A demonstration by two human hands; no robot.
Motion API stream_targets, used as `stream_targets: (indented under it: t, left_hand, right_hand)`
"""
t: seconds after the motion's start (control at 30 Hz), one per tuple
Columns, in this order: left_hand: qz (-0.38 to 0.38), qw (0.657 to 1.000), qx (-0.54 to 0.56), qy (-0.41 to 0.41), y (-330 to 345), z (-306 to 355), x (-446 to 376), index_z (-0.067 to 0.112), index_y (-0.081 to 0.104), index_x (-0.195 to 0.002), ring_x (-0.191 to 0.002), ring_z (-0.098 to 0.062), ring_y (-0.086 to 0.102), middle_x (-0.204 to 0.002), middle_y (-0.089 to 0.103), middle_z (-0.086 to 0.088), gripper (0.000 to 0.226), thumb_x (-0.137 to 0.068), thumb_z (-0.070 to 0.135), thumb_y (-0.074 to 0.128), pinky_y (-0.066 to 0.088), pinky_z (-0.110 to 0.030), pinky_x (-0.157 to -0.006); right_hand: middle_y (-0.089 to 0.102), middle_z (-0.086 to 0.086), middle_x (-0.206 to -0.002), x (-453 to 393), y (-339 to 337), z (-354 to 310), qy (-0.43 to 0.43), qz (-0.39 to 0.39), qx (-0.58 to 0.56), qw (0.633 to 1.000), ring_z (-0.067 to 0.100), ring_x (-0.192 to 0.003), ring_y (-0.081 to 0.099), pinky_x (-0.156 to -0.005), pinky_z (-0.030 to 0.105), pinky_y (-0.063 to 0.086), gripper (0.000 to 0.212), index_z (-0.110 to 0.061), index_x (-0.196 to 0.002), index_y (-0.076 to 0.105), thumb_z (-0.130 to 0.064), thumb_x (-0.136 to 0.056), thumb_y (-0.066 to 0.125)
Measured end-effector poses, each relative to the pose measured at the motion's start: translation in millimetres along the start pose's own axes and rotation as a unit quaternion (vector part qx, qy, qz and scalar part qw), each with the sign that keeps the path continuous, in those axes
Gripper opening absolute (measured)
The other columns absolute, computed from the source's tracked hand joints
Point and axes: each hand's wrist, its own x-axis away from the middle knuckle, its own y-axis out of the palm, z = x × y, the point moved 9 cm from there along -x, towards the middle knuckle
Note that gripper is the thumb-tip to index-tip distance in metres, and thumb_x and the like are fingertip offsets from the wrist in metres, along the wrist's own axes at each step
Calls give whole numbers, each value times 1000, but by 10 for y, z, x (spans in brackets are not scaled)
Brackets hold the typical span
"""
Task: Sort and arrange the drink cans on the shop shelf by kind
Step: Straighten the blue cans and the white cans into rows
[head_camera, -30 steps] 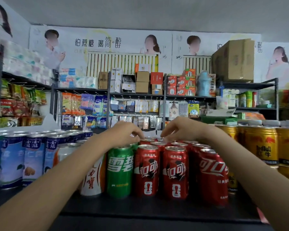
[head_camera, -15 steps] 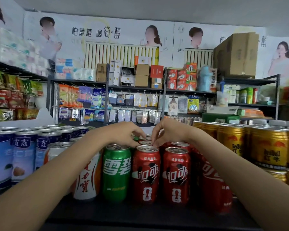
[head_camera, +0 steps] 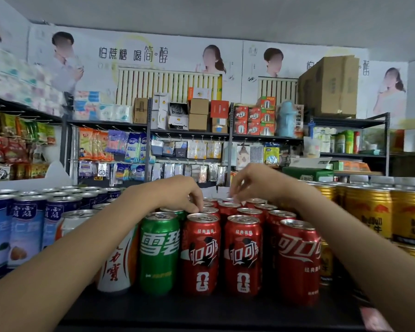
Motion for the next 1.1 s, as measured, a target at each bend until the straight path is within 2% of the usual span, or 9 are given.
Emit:
stream_targets:
  t: [0.13, 0.33, 0.47, 0.57, 0.63, 0.73, 0.83, 0.97, 1.1]
  left_hand:
    - [7, 1000, -19, -7, -9, 39, -57, 13, 68, -99, -93, -9, 59, -101, 67, 3, 15, -88, 19, 61, 49, -29, -89]
    - [-5, 1000, 3, 13, 19, 205, -147, 16, 68, -94, -87, -7, 59, -83, 60, 14, 13, -84, 23, 65, 49, -24, -81]
    - [-6, 1000, 2, 17, 36, 261, -184, 14, 68, -92, -72, 2, 53, -76, 57, 16, 12, -83, 21, 67, 40, -13, -65]
    - [-11, 1000, -5, 13, 43, 216, -201, 13, 68, -88, -70, 3, 51, -74, 56, 16, 7, -82, 18, 68, 41, -13, -65]
    - [-14, 1000, -4, 14, 43, 191, -204, 16, 66, -84, -70, 2, 52, -74, 57, 16, 2, -82, 16, 67, 41, -12, -65]
    - [-25, 999, -3, 24, 38, 191, -209, 21, 63, -78, -72, 0, 54, -75, 58, 15, 9, -83, 14, 66, 44, -16, -70]
    - [-48, 998, -16, 35, 47, 228, -227, 22, 61, -76, -73, -2, 55, -75, 58, 14, 12, -83, 13, 66, 46, -23, -79]
    - [-57, 998, -17, 38, 37, 247, -224, 17, 64, -82, -71, 1, 54, -76, 58, 14, 5, -84, 12, 65, 42, -14, -70]
    - [-68, 997, -10, 24, 40, 227, -213, 17, 64, -88, -72, 2, 54, -84, 62, 9, 3, -86, 15, 62, 39, -12, -64]
  right_hand:
    - [63, -17, -74, 177, -19, 305, 62, -74, 93, 991, -3, -75, 60, -84, 23, 48, 9, -15, -87, 71, -11, -78, 72]
    - [61, -12, -67, 109, 130, 387, 49, -59, 106, 991, 0, -63, 58, -64, 13, 47, 13, -13, -77, 66, -2, -76, 71]
    - [69, -1, -75, 40, 156, 280, 5, -72, 119, 990, 16, -74, 67, -74, 28, 55, 21, -20, -69, 63, -1, -77, 69]
    - [71, 3, -81, -28, 190, 171, -26, -67, 126, 989, 12, -74, 65, -72, 18, 50, 13, -15, -75, 67, -2, -77, 69]
    - [71, 4, -82, -51, 199, 141, -34, -62, 119, 990, 10, -74, 64, -72, 17, 49, 9, -10, -79, 69, -2, -78, 69]
    - [71, 5, -83, -35, 199, 136, -41, -59, 105, 992, 12, -75, 64, -75, 20, 50, 8, -10, -80, 69, -2, -78, 69]
    - [68, 3, -82, 9, 206, 128, -42, -54, 85, 994, 10, -73, 61, -73, 15, 48, 8, -7, -83, 69, -1, -79, 67]
    - [62, -9, -75, 27, 214, 114, -33, -41, 71, 996, -1, -67, 55, -70, 12, 46, 8, -5, -87, 70, -1, -80, 66]
    - [63, -9, -75, 59, 190, 135, -18, -42, 49, 998, 2, -71, 59, -78, 21, 50, 9, -6, -88, 70, -3, -82, 66]
